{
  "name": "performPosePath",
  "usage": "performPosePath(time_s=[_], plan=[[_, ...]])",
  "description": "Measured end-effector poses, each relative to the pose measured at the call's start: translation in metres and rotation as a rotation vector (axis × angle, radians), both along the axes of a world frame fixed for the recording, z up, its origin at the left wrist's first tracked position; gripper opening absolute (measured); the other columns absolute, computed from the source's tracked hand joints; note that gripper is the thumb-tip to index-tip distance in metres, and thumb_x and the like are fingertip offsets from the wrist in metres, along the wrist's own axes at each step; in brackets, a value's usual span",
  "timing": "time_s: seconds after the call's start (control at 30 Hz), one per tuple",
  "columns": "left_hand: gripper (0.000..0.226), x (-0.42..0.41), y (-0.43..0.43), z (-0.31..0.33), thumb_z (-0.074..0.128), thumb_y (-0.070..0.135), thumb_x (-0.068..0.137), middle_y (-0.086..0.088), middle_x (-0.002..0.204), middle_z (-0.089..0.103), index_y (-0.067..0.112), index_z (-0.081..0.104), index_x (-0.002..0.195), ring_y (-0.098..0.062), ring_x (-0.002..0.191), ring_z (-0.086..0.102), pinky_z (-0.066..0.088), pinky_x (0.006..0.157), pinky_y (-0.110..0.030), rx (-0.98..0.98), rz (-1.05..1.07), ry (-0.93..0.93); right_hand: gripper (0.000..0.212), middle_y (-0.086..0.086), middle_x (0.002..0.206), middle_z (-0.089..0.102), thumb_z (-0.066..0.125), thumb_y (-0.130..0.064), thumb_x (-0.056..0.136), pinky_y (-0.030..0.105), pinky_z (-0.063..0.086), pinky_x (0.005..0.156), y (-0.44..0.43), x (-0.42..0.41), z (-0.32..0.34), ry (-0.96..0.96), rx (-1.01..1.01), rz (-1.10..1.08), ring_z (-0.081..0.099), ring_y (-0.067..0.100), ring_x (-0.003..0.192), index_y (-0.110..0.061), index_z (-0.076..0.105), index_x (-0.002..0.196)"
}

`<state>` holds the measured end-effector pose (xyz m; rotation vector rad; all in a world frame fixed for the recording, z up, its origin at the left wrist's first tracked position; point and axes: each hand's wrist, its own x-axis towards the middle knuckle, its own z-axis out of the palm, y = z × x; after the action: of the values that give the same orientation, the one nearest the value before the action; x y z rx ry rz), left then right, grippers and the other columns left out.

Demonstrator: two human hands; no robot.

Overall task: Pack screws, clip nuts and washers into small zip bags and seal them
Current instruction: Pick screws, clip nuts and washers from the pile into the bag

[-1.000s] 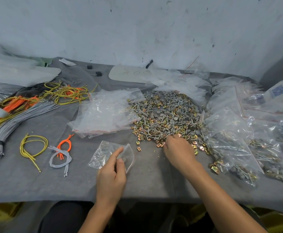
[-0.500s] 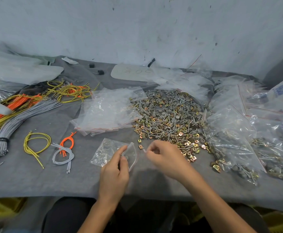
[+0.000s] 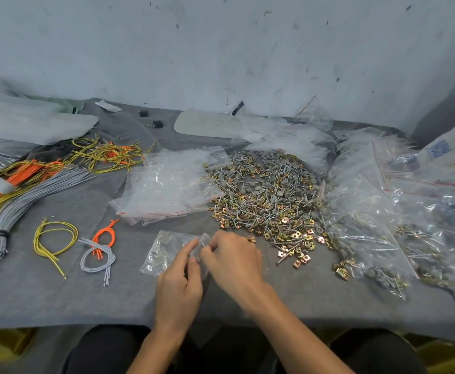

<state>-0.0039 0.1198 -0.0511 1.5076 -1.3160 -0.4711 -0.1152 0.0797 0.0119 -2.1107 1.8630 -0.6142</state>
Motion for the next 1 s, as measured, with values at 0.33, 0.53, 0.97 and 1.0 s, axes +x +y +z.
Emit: performPosePath(time_s=[0.33,0.53,0.97,1.0], plan=[[0.038,0.002,0.001,-0.001,0.045,0.032,0.094,-0.001,0.079,0.07,0.04,0.059,0.128,-0.018,0.07,0.064,0.051,0.068,-0.041,-0.001,0.019,0.066,0.013,-0.012,0.082,0.068,0.06,-0.034,0.093,0.032,0.049,0.071,-0.039,-0.054,0.008,-0.13,-0.012,0.019,0.062,0.012,0.077,-0.028,0.071,0.093],[0.037,0.002,0.0,-0.003,0.047,0.029,0.096,0.002,0.076,0.067,0.037,0.062,0.128,-0.012,0.066,0.058,0.05,0.065,-0.039,0.0,0.027,0.065,0.011,-0.007,0.104,0.067,0.061,-0.019,0.097,0.037,0.057,0.08,-0.11,-0.128,0.017,0.144,0.079,-0.057,0.066,0.014,0.089,-0.026,0.07,0.099],[0.041,0.003,-0.001,-0.006,0.048,0.028,0.097,0.001,0.087,0.071,0.054,0.048,0.129,-0.009,0.068,0.059,0.047,0.064,-0.028,0.02,0.003,0.028,0.044,0.003,0.13,0.065,0.065,-0.017,0.094,0.041,0.053,0.097,-0.132,-0.132,0.012,0.324,0.247,0.137,0.063,0.023,0.115,-0.026,0.06,0.137],[0.04,0.002,-0.001,-0.006,0.049,0.026,0.099,0.001,0.087,0.072,0.054,0.049,0.128,-0.011,0.07,0.062,0.049,0.065,-0.029,0.019,0.004,0.03,0.043,0.003,0.13,0.065,0.065,-0.016,0.094,0.043,0.053,0.098,-0.132,-0.132,0.012,0.344,0.239,0.147,0.063,0.023,0.115,-0.024,0.061,0.137]])
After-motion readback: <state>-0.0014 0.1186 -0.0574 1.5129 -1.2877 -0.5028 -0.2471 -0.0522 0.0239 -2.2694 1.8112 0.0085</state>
